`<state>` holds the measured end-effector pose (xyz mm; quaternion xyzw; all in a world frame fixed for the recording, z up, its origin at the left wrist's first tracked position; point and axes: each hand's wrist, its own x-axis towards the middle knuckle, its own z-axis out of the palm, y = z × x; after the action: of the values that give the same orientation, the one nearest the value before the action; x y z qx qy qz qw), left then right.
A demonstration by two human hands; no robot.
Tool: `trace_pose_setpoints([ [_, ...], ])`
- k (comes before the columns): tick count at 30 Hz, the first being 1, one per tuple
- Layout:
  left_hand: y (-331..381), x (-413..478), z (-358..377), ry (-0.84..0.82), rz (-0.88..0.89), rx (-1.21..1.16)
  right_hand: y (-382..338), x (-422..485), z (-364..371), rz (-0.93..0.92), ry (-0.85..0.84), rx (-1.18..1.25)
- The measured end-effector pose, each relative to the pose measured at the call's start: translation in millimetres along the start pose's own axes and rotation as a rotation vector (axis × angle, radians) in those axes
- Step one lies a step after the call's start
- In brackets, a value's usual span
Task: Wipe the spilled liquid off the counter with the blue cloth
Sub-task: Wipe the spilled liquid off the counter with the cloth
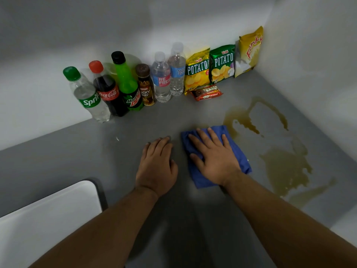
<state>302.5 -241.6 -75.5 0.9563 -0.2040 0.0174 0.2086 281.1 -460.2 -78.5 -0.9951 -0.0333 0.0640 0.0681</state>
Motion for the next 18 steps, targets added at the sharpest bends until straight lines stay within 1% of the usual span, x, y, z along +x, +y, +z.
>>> trace_pose_setpoints([
  [3, -0.1, 0.3, -0.5, -0.006, -0.004, 0.001, 12.7, -8.4, 2.4, 0.151, 0.025, -0.017],
  [5, -1.0, 0.2, 0.9, -0.002, 0.002, 0.006, 8.0, -29.2, 8.3, 0.198, 0.047, -0.027],
  [9, -0.8, 0.2, 3.3, 0.000, 0.004, 0.019, -19.0, -51.2, 17.8, 0.156, 0.013, -0.003],
  [12, 0.8, 0.0, 1.7, -0.009, -0.019, 0.016, -29.7, -26.1, 15.4, 0.091, -0.008, -0.005],
  [15, 3.3, 0.6, -0.3, -0.014, -0.031, 0.009, -24.8, 10.5, 6.0, 0.013, -0.002, 0.004],
  [16, 2.8, 0.2, -0.3, -0.020, -0.027, 0.013, -20.0, 21.3, 2.4, 0.012, -0.004, 0.005],
  [18, 0.9, 0.4, 0.8, -0.027, -0.016, 0.020, -7.2, 34.9, -2.7, 0.065, 0.008, 0.011],
])
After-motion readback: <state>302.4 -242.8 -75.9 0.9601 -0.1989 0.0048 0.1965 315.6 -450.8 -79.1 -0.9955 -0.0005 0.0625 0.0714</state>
